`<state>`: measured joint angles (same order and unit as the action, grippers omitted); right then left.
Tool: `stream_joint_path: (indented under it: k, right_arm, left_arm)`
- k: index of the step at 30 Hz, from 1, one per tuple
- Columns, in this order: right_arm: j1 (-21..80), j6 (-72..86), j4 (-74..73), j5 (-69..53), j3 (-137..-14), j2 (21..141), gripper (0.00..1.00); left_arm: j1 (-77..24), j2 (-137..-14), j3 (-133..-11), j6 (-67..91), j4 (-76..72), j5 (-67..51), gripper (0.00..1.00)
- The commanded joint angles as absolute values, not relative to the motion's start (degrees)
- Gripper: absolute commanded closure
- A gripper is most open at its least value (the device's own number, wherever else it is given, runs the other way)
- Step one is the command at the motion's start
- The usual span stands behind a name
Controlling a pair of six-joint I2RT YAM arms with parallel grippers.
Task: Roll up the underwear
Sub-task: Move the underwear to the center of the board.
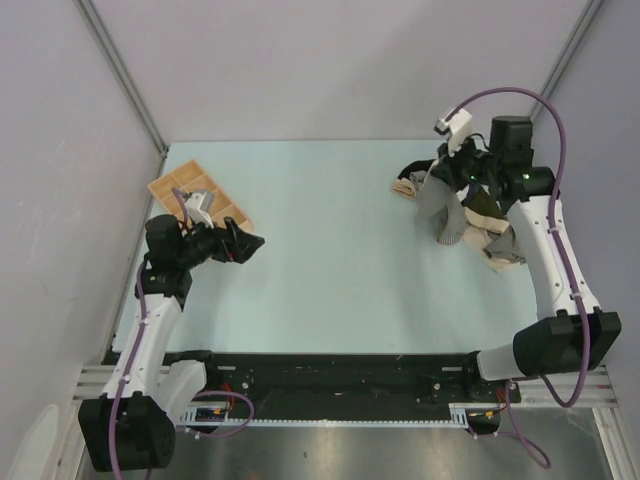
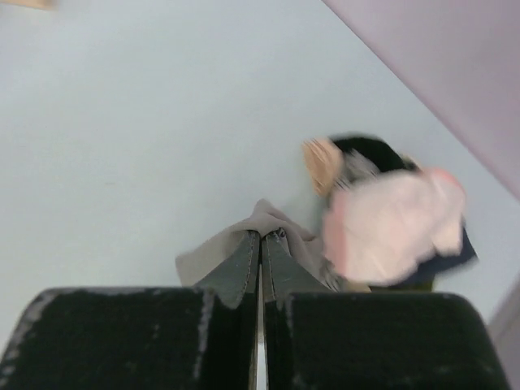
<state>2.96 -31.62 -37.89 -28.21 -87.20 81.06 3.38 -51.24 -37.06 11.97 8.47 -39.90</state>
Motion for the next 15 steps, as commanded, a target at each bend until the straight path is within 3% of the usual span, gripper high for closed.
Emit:
stream_joint_path:
  k: [1,5,12,15]
  right_arm:
    - [9.7,-34.9,-45.8,-40.5,-93.4,79.2,1.00]
    - [16.0,-31.1,-44.6,-46.1,-91.7,80.4,1.00]
    - [13.5,-23.6,-33.7,-41.5,-73.1,88.8,0.99]
    - [10.4,-23.8,-34.7,-33.9,-71.2,96.6,0.86]
  left_arm:
    - [3.3,-49.7,-36.6,10.5,6.4,-45.0,0.00]
    - [3.1,-49.6,-36.2,10.8,5.5,-45.7,0.00]
    - [-0.4,-52.5,-36.9,9.8,7.1,-45.4,0.00]
    - [-4.7,-53.8,-37.8,8.7,9.1,-42.7,0.00]
